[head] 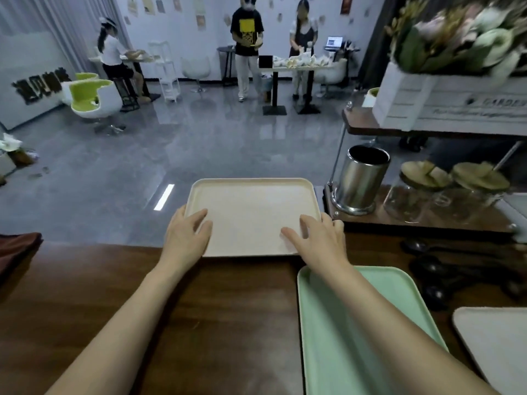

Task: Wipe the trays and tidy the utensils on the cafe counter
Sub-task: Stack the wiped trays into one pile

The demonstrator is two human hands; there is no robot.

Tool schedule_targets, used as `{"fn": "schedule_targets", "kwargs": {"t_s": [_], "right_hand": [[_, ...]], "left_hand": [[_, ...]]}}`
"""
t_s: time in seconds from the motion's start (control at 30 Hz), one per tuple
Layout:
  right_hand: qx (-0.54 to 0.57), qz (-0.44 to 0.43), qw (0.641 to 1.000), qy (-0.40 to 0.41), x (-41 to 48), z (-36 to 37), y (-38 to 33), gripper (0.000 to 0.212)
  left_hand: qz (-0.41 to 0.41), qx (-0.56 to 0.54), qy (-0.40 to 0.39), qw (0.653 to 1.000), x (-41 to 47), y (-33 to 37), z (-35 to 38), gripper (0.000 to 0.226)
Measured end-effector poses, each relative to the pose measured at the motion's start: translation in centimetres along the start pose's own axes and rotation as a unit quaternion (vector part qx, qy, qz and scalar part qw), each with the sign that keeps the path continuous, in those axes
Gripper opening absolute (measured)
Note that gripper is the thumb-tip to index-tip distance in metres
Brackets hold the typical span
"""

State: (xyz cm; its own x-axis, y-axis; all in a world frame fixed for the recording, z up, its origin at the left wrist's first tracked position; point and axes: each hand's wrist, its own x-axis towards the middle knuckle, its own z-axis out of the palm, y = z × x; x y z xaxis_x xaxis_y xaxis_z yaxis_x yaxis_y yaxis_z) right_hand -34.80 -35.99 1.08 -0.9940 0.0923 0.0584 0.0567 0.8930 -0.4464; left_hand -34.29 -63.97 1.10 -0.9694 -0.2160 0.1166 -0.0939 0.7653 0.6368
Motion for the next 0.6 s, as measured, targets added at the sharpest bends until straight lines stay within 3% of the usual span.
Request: {"fn": "schedule_targets", "kwargs": {"t_s": [0.37,0.5,0.6], "right_hand": [[0.026,0.04,0.999,-0.02,3.0,2.7,-0.8,0.054],[0.029,0.043,0.997,-0.051,3.2,3.1,-0.3,0.076],[0.005,0.048,0.997,-0.055,3.3,2.8,-0.4,0.077]], "left_hand": [[0.001,-0.002,-0.063,0.998,4.3,-0.8,2.3,0.046],[0.0,0.01,-0.076,0.997,5.1,-0.6,2.7,0.045],[0.002,0.017,-0.082,0.997,5.6,-0.7,3.0,0.045]]}}
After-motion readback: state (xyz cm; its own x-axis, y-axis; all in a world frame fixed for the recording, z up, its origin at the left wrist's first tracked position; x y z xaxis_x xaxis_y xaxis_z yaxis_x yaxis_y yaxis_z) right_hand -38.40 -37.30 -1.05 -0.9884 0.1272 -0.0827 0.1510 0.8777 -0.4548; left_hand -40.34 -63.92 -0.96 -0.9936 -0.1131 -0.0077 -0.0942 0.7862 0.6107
